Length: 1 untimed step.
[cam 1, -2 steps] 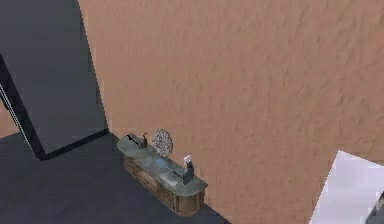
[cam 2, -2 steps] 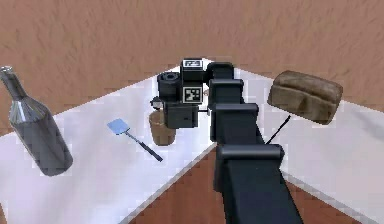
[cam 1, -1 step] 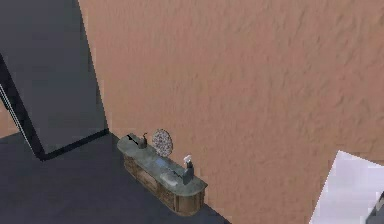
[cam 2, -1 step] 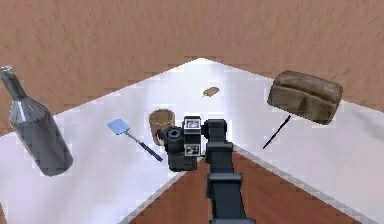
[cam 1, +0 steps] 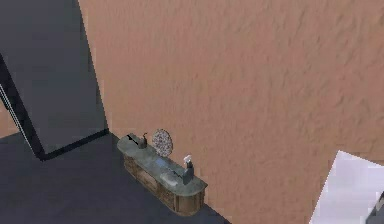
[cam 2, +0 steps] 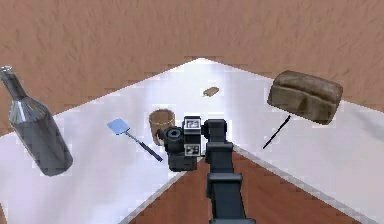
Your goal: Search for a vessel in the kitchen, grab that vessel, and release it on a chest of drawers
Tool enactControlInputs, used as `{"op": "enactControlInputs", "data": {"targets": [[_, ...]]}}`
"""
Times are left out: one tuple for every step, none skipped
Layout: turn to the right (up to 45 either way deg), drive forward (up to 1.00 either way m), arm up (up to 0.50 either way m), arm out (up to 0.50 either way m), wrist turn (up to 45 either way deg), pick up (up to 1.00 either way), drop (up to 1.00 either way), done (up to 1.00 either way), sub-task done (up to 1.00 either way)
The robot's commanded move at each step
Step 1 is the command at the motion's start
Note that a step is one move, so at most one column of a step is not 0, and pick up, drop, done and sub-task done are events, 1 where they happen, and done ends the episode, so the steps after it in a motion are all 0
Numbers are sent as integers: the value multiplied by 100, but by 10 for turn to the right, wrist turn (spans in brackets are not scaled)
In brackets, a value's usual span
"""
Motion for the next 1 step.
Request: {"op": "enactControlInputs", "data": {"targets": [[0, 0, 10, 0, 0, 0, 0, 0, 0]]}}
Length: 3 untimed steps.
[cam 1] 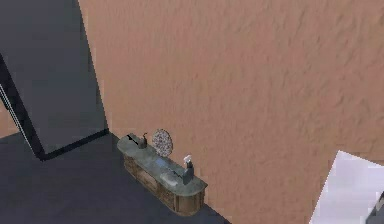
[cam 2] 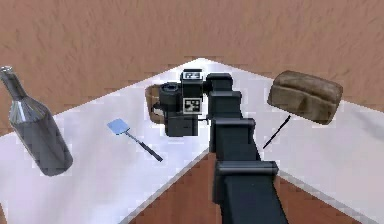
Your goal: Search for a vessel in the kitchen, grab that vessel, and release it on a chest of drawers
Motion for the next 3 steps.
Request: {"op": "enactControlInputs", "data": {"targets": [[0, 0, 2, 0, 0, 0, 0, 0, 0], [0, 0, 0, 0, -450, 0, 0, 0, 0], [0, 0, 0, 0, -450, 0, 0, 0, 0]]}}
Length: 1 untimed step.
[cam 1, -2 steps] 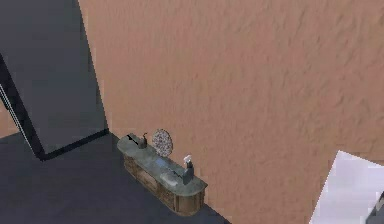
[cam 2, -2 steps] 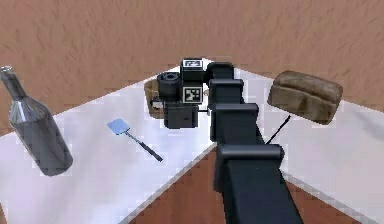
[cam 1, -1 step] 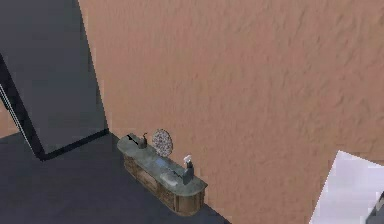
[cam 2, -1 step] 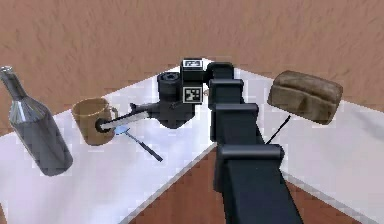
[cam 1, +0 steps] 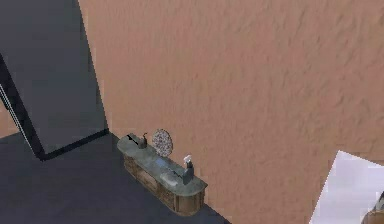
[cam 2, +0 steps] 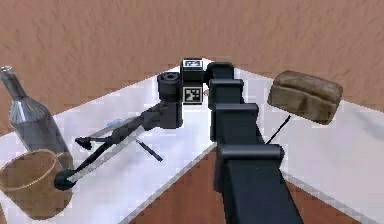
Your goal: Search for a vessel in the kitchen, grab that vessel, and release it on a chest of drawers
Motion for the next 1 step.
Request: {"op": "enactControlInputs", "data": {"targets": [[0, 0, 0, 0, -330, 0, 0, 0, 0]]}}
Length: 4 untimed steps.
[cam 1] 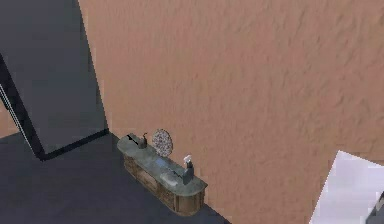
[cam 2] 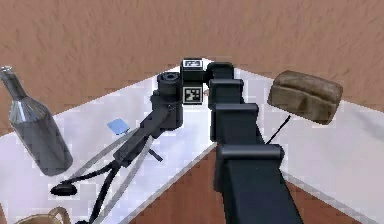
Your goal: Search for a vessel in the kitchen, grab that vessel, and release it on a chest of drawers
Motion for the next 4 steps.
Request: {"op": "enactControlInputs", "data": {"targets": [[0, 0, 0, -20, 0, 0, 0, 0, 0], [-450, 0, 0, 0, 0, 0, 0, 0, 0], [-450, 0, 0, 0, 0, 0, 0, 0, 0], [-120, 0, 0, 0, 0, 0, 0, 0, 0]]}}
